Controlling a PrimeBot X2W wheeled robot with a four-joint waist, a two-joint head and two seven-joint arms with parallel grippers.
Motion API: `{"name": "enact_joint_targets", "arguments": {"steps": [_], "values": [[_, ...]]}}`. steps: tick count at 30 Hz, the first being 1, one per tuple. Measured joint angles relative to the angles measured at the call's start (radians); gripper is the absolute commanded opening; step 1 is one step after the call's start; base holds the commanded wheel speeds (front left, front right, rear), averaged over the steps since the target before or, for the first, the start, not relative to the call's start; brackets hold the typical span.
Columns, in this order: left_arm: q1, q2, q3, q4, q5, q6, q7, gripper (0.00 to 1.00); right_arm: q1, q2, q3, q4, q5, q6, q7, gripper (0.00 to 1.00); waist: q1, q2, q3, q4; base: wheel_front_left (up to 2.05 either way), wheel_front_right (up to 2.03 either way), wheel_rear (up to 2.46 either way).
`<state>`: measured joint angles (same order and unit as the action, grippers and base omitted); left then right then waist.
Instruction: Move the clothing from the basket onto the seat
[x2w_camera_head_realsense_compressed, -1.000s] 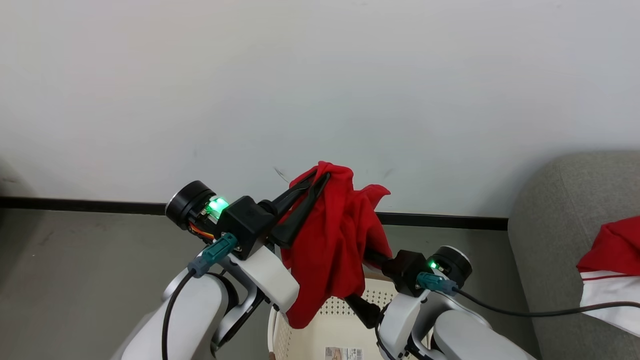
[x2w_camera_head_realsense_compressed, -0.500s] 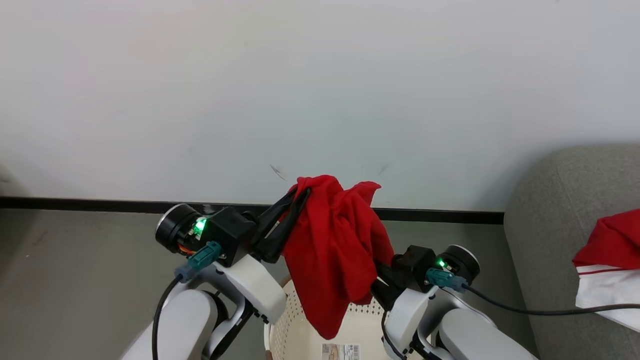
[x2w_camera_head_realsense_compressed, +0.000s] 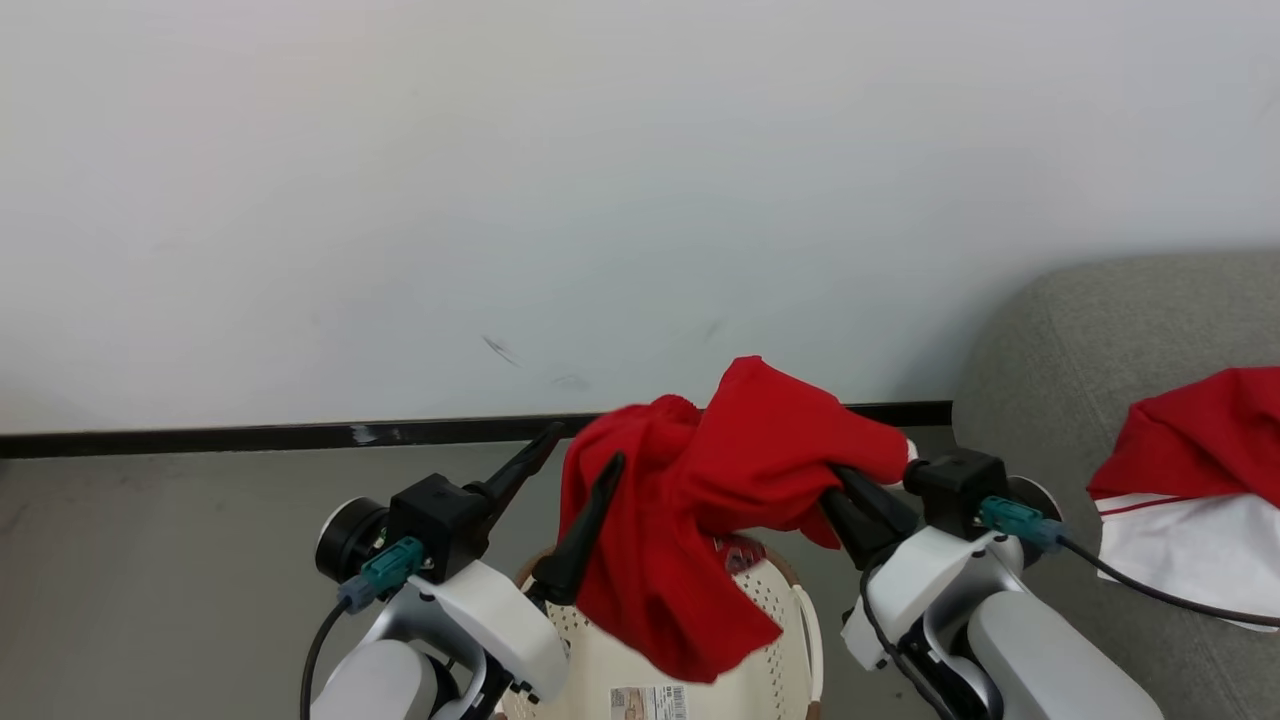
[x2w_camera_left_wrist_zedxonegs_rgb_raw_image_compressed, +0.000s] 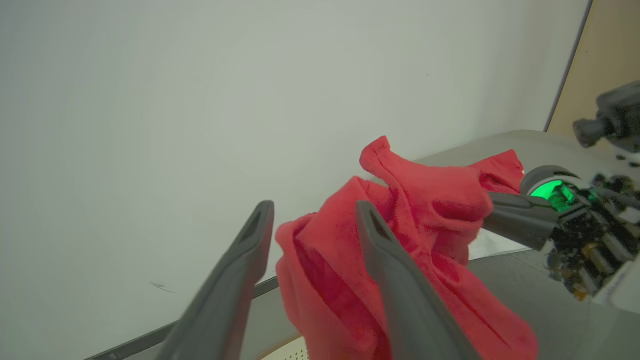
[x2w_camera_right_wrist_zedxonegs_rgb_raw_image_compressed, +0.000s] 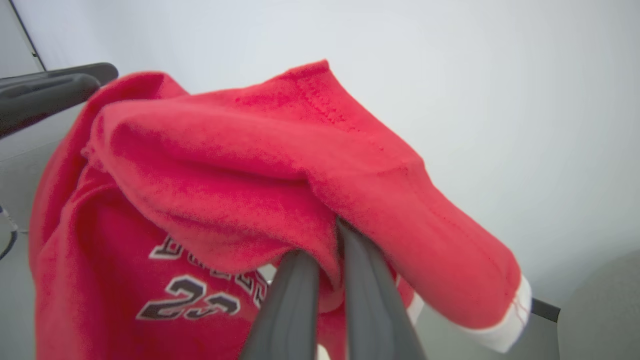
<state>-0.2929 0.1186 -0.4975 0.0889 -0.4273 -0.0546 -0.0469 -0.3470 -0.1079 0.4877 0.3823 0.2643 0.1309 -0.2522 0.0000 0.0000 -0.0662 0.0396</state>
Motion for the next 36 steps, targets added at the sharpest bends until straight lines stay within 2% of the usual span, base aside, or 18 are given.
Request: {"name": "enact_joint_targets", "arguments": {"steps": [15,24,29,36], "values": [[0.044,-0.026,-0.019,0.016,-0.011,0.0,-0.08,1.0,0.089,-0.092,-0.249,-0.088,-0.022,0.0,0.0,0.0,0.0,0.0,0.012,-0.11,0.0,0.0,0.0],[0.058,-0.043,-0.059,0.015,-0.011,-0.002,-0.12,1.0,0.194,-0.114,-0.417,-0.146,-0.048,0.0,0.0,0.0,0.0,0.0,0.016,-0.179,0.0,0.0,0.0],[0.059,-0.05,-0.087,0.016,-0.011,-0.011,-0.128,1.0,0.24,-0.113,-0.468,-0.182,-0.065,0.0,0.0,0.0,0.0,0.0,0.018,-0.219,0.0,0.0,0.0],[0.059,-0.054,-0.104,0.023,-0.011,-0.015,-0.141,1.0,0.287,-0.101,-0.482,-0.228,-0.079,0.0,0.0,0.0,0.0,0.0,0.021,-0.276,0.0,0.0,0.0]]}}
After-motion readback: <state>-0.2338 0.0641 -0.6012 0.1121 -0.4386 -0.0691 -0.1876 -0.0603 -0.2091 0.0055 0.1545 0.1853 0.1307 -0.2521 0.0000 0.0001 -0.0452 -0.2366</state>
